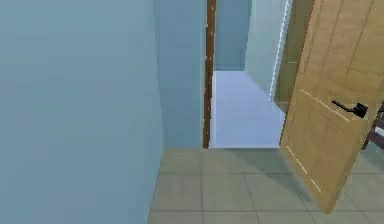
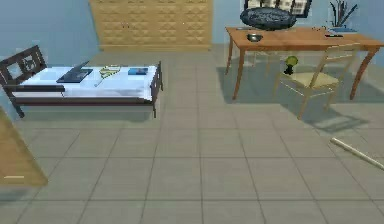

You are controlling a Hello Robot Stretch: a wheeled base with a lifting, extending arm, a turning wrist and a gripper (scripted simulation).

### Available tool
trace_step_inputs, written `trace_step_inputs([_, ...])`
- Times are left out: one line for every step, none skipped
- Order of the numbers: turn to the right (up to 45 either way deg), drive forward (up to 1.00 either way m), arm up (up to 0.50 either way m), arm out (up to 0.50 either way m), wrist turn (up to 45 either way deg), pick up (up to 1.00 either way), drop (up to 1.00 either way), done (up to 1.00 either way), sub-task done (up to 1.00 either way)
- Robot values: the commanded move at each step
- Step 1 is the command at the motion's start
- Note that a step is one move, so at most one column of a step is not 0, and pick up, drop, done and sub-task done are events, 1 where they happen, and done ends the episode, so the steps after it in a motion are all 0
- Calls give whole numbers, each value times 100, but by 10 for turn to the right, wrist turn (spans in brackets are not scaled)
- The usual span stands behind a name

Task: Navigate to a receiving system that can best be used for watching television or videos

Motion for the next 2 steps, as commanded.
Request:
trace_step_inputs([450,0,0,0,0,0,0,0,0])
trace_step_inputs([420,0,0,0,0,0,0,0,0])
